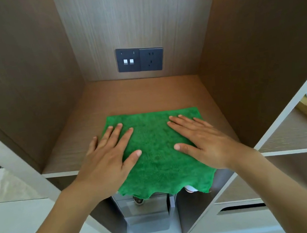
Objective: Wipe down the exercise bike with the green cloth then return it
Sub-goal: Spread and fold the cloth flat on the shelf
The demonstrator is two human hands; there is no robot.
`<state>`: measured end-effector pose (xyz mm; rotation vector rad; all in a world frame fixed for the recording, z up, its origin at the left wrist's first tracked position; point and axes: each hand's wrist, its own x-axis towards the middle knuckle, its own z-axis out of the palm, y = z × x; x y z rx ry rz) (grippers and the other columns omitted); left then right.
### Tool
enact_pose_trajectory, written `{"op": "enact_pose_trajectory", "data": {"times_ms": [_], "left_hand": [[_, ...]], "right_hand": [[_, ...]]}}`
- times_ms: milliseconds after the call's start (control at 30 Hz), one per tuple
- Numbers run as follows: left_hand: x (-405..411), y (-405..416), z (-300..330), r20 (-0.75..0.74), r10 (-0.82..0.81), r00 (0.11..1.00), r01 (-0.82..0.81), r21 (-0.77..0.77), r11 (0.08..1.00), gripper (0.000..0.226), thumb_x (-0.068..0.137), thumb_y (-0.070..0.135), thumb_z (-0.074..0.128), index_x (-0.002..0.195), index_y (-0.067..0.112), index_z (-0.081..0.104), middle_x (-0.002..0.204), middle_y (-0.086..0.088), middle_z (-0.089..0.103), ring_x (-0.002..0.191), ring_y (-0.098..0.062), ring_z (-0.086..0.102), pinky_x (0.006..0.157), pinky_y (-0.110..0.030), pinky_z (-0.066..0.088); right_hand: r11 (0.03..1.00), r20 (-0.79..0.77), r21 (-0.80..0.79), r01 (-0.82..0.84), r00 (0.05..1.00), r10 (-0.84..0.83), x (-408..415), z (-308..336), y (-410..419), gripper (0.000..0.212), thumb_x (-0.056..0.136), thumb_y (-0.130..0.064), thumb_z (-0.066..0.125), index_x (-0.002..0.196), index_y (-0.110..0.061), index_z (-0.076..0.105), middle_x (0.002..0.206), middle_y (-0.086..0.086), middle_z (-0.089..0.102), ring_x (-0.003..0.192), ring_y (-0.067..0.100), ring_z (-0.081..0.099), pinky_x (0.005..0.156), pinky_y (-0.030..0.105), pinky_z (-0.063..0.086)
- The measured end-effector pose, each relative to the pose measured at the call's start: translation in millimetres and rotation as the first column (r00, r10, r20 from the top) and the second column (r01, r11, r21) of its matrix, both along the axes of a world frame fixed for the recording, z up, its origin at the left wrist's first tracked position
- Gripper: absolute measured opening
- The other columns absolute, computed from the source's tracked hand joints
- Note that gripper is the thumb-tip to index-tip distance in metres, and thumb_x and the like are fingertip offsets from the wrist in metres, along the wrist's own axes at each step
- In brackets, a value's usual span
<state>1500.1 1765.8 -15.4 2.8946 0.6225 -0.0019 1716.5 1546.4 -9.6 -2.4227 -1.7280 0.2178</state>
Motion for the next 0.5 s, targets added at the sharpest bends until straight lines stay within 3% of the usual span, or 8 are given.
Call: {"op": "enact_pose_trajectory", "data": {"times_ms": [67, 133, 233, 300, 367, 500], "left_hand": [[3, -3, 2, -0.005, 0.024, 1.0, -0.024, 0.008, 1.0, 0.088, 0.087, 0.082, -0.012, 0.165, 0.044, -0.009, 0.175, 0.013, -0.017, 0.161, -0.01, -0.017, 0.132, -0.047, 0.0], [2, -6, 3, 0.017, 0.041, 0.999, -0.041, 0.042, 0.998, 0.081, 0.095, 0.076, -0.009, 0.167, 0.041, -0.001, 0.176, 0.01, -0.011, 0.162, -0.012, -0.014, 0.132, -0.048, 0.001], [-5, -15, 2, 0.228, -0.027, 0.973, -0.015, 0.182, 0.983, 0.067, 0.106, 0.056, 0.014, 0.163, 0.029, 0.036, 0.174, 0.001, 0.024, 0.163, -0.021, 0.014, 0.13, -0.055, 0.015], [-11, -21, -7, 0.448, -0.163, 0.879, 0.06, 0.236, 0.97, 0.05, 0.106, 0.039, 0.035, 0.142, 0.021, 0.064, 0.155, -0.002, 0.056, 0.149, -0.026, 0.046, 0.123, -0.056, 0.033], [-18, -27, -21, 0.541, -0.248, 0.804, 0.146, 0.225, 0.963, 0.041, 0.107, 0.034, 0.045, 0.132, 0.017, 0.072, 0.144, 0.0, 0.065, 0.136, -0.023, 0.059, 0.116, -0.049, 0.044], [-27, -30, -41, 0.371, -0.309, 0.876, 0.185, 0.333, 0.924, 0.055, 0.106, 0.047, 0.045, 0.152, 0.019, 0.056, 0.162, 0.003, 0.049, 0.15, -0.018, 0.046, 0.118, -0.047, 0.042]], "right_hand": [[1.0, 0.003, 0.016, 0.017, 1.0, -0.017, -3, 4, 2, 0.076, 0.103, -0.072, 0.02, 0.169, -0.037, 0.009, 0.176, -0.02, -0.003, 0.159, -0.002, -0.012, 0.131, 0.031, -0.004], [0.991, 0.095, 0.128, 0.044, 0.994, -0.056, -11, 5, 0, 0.063, 0.11, -0.057, 0.033, 0.166, -0.029, 0.03, 0.176, -0.012, 0.016, 0.162, 0.006, 0.005, 0.132, 0.043, 0.011], [0.92, 0.218, 0.387, -0.066, 0.976, -0.022, -31, -2, -9, 0.046, 0.11, -0.038, 0.047, 0.149, -0.018, 0.059, 0.161, -0.003, 0.05, 0.155, 0.014, 0.038, 0.122, 0.047, 0.036], [0.911, 0.146, 0.406, -0.077, 0.989, 0.019, -43, -11, -16, 0.048, 0.111, -0.042, 0.044, 0.151, -0.02, 0.058, 0.161, -0.006, 0.05, 0.154, 0.011, 0.038, 0.122, 0.041, 0.037], [0.948, 0.157, 0.31, -0.068, 0.987, 0.019, -51, -22, -24, 0.057, 0.111, -0.052, 0.037, 0.159, -0.022, 0.047, 0.168, -0.009, 0.039, 0.158, 0.008, 0.028, 0.126, 0.041, 0.032], [0.978, 0.375, 0.179, -0.104, 0.926, 0.03, -52, -32, -31, 0.071, 0.108, -0.059, 0.038, 0.167, -0.021, 0.028, 0.175, -0.007, 0.021, 0.161, 0.013, 0.02, 0.127, 0.043, 0.03]]}}
